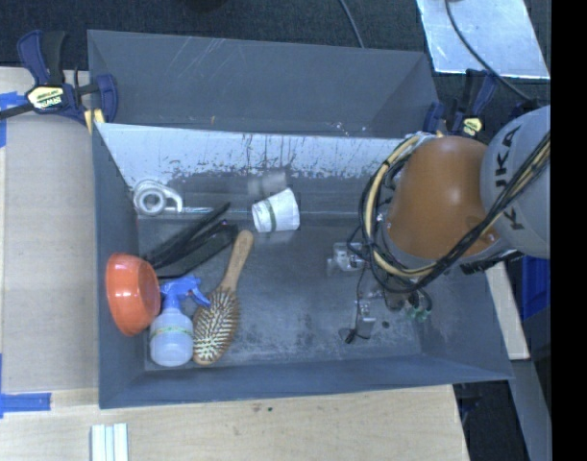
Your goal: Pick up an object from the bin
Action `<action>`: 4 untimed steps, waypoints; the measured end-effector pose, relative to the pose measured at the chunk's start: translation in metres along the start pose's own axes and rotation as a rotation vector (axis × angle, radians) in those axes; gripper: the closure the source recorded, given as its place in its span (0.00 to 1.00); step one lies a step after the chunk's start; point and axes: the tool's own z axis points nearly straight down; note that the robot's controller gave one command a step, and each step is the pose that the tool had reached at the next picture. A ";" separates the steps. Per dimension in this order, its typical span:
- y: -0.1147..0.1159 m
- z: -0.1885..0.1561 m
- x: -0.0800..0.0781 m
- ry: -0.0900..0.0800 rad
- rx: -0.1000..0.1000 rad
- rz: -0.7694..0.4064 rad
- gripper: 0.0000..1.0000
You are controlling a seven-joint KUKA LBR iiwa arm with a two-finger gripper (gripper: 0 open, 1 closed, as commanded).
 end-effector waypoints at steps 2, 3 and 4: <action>0.009 0.057 0.002 -0.007 0.000 -0.110 0.00; 0.124 0.004 0.010 -0.019 -0.003 -0.187 0.00; 0.112 0.027 0.007 -0.005 0.002 -0.270 0.00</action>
Offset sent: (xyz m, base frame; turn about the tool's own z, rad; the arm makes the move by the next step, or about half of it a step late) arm -0.0025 0.0097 -0.0566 -0.1115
